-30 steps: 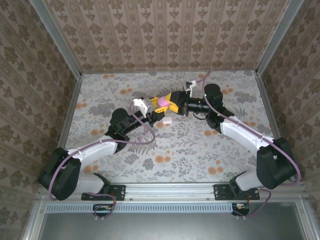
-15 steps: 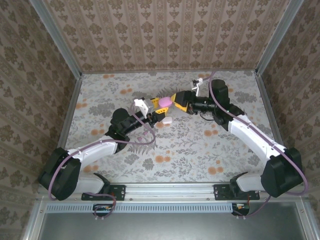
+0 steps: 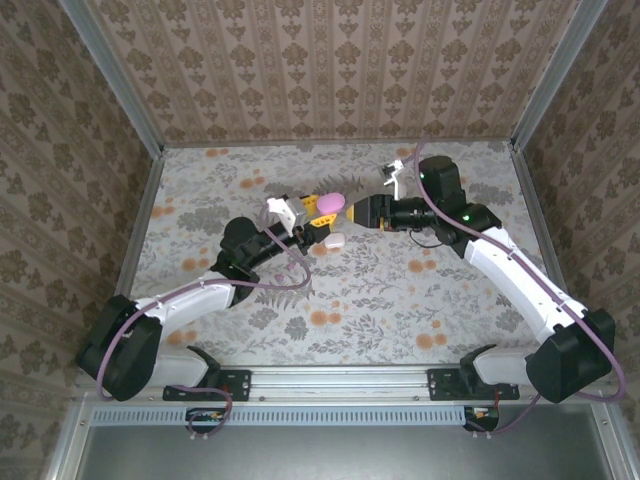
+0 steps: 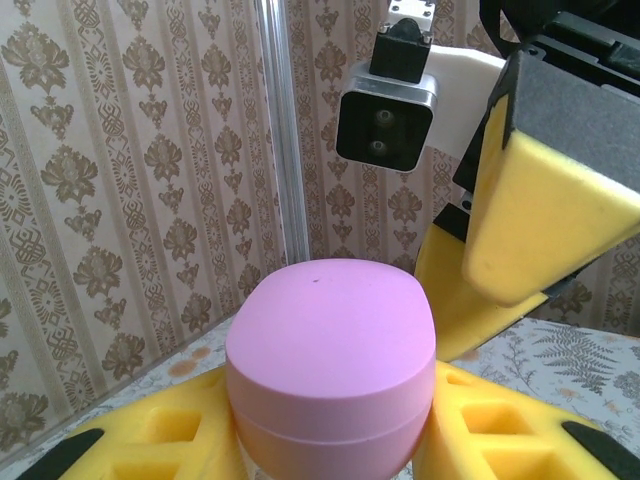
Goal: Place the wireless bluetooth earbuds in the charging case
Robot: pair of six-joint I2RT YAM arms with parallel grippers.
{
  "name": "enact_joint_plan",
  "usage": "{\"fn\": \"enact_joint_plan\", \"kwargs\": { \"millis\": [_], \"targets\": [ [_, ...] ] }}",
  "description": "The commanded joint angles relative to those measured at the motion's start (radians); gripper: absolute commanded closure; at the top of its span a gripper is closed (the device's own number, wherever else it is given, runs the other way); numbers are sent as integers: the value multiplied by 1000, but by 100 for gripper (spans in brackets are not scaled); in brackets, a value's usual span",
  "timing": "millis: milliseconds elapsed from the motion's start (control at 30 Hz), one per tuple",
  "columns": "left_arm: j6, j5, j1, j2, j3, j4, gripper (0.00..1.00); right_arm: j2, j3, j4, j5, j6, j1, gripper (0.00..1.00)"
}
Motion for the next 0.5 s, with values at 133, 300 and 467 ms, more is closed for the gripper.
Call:
{"fn": "enact_joint_plan", "kwargs": {
  "millis": [133, 300, 467],
  "targets": [
    [-21, 22, -6, -15, 9, 37, 61, 31, 47, 17, 7, 7, 18, 40],
    [-21, 27, -7, -16, 11, 35, 61, 56, 58, 33, 0, 24, 24, 40],
    [-18, 32, -8, -17, 10, 33, 61, 68, 74, 36, 7, 32, 28, 40]
  ]
}}
